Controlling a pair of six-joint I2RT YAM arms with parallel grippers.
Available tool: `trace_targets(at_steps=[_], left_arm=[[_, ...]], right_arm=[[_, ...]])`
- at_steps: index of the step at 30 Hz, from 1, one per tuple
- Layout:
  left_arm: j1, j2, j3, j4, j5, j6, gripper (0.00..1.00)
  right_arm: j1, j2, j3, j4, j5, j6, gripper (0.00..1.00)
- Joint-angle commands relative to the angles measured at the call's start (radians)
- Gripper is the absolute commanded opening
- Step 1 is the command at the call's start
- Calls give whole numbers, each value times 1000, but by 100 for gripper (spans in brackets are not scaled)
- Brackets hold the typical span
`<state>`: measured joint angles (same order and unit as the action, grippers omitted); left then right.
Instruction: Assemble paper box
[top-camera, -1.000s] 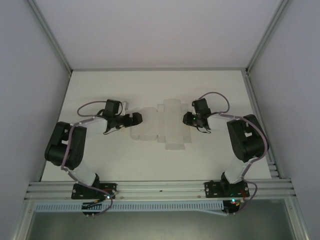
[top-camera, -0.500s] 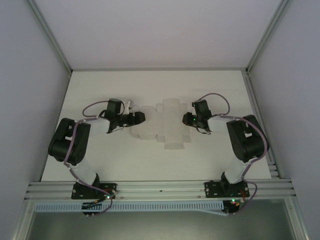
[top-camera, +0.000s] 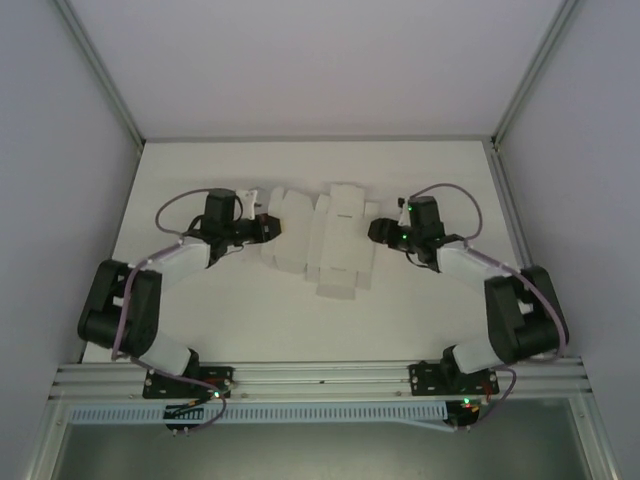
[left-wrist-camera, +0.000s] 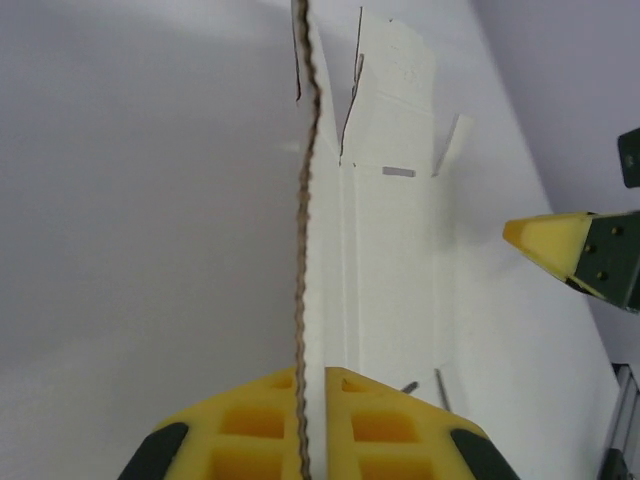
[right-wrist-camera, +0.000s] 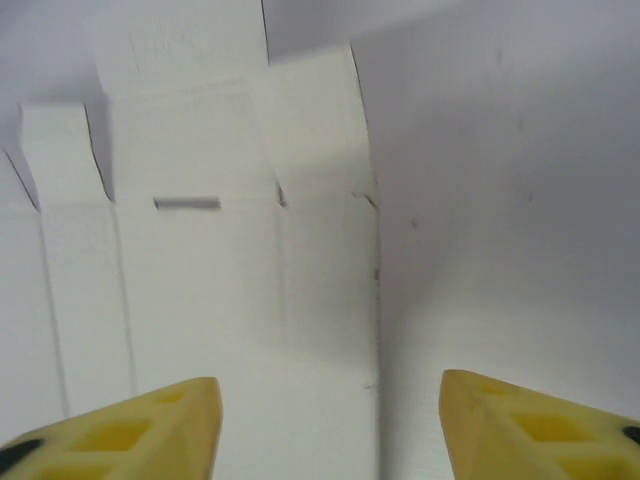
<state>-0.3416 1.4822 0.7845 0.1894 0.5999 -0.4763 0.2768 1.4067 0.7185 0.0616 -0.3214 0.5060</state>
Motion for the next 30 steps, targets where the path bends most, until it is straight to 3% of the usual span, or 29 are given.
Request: trace_targets(at_steps=[1, 4, 9, 15, 22, 30], left_arm=[[-5, -145, 37, 18, 61, 53, 0], [-7, -247, 68, 19, 105, 52, 0], [-6, -388, 65, 105, 169, -42, 0], [-7, -520, 50, 183, 202, -105, 0], [-8, -600, 38, 184, 189, -127, 0], [-8, -614, 14, 185, 153, -133, 0]], right_arm=[[-50, -130, -21, -19, -79, -2, 74], [-106, -240, -35, 0, -167, -26, 86], [-132, -377, -18, -3, -271, -61, 99], [-139, -417, -25, 153, -431, 52, 99], [-138, -386, -111, 629, -626, 320, 81], [-120, -402, -122, 708, -667, 368, 37]])
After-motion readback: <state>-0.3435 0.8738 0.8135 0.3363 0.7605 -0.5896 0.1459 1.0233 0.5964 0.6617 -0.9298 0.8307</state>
